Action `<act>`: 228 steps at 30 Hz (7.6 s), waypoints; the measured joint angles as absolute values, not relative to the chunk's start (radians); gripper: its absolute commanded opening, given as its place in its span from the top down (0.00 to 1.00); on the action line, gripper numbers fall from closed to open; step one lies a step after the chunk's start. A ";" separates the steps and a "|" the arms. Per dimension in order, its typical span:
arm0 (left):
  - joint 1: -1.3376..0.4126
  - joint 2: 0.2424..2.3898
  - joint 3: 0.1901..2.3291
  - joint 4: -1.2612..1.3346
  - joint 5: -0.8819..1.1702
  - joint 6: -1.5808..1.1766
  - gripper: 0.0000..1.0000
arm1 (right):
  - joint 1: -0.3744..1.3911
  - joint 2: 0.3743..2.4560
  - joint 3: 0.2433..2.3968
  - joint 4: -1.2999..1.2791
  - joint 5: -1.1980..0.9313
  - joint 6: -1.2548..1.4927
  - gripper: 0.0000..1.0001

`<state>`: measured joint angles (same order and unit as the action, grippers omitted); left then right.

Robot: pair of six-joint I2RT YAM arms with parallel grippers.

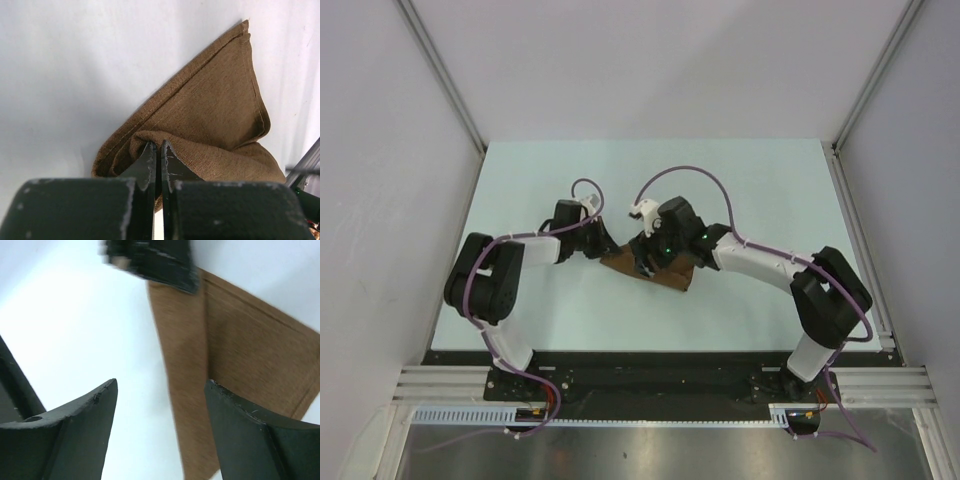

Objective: Fold the napkin, place the utensils inside, and roll it up
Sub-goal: Roll the napkin with the utensil

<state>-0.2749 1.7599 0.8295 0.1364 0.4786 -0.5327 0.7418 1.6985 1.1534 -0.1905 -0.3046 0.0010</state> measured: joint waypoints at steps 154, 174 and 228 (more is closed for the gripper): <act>-0.278 1.621 0.875 -0.090 0.381 -0.506 0.35 | 0.692 2.058 1.416 -0.266 -0.275 -0.154 0.41; -0.281 1.681 0.829 0.116 0.455 -0.583 0.33 | 0.547 2.191 1.542 -0.326 -0.692 -0.052 0.57; -0.336 1.730 0.867 0.139 0.268 -0.496 1.00 | 0.562 2.005 1.497 -0.429 -0.585 -0.019 0.31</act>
<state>-0.3363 1.7298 0.8665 0.1387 0.2680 -0.4961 0.5621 2.0052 1.4975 -0.4290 -0.5854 -0.0189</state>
